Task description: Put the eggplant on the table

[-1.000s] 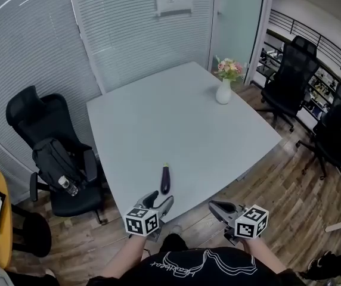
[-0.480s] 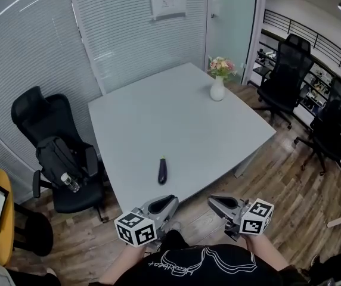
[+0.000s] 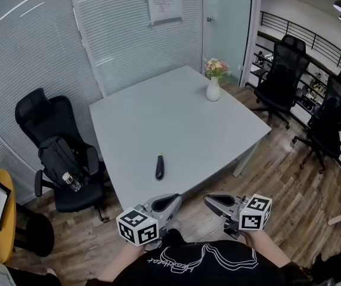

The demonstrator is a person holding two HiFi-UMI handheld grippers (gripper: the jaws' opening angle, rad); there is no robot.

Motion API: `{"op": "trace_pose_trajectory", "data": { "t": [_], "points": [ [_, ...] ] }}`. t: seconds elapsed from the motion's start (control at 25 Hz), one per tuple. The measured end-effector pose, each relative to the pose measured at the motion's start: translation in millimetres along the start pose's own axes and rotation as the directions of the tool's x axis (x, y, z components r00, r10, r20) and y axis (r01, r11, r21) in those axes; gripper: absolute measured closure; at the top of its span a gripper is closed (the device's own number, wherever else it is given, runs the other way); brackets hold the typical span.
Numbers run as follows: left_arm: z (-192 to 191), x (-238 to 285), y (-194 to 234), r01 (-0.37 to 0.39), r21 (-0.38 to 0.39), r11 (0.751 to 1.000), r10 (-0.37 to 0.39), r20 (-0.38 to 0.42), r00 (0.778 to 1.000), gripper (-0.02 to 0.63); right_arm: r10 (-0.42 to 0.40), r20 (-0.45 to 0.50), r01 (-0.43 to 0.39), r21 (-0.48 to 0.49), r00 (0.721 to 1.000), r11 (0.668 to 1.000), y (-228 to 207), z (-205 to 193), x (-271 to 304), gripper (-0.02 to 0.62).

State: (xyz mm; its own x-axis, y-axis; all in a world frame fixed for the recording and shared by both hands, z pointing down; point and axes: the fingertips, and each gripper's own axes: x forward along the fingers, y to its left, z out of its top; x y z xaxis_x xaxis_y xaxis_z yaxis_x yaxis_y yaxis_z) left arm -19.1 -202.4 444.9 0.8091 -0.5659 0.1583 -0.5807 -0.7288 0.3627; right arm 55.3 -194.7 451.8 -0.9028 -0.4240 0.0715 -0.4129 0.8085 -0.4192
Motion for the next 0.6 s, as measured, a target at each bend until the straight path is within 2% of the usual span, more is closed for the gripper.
{"op": "trace_pose_trajectory", "data": {
  "t": [0.2, 0.36, 0.6],
  "points": [
    [0.8, -3.8, -16.4, 0.002, 0.001, 1.000, -0.002, 0.008, 1.000, 0.584, -0.001, 0.000, 0.001, 0.000, 1.000, 1.000, 8.6, -0.2, -10.6, 0.587],
    [-2.5, -8.7, -25.6, -0.008, 0.003, 1.000, 0.008, 0.010, 1.000, 0.584, 0.053, 0.047, -0.054, 0.021, 0.997, 0.998, 21.1, 2.7, -16.0, 0.587],
    [-4.9, -16.6, -31.2, -0.026, 0.008, 1.000, 0.026, 0.026, 0.999, 0.584, 0.050, 0.033, -0.050, 0.012, 0.998, 0.999, 25.8, -4.9, -18.3, 0.586]
  ]
}}
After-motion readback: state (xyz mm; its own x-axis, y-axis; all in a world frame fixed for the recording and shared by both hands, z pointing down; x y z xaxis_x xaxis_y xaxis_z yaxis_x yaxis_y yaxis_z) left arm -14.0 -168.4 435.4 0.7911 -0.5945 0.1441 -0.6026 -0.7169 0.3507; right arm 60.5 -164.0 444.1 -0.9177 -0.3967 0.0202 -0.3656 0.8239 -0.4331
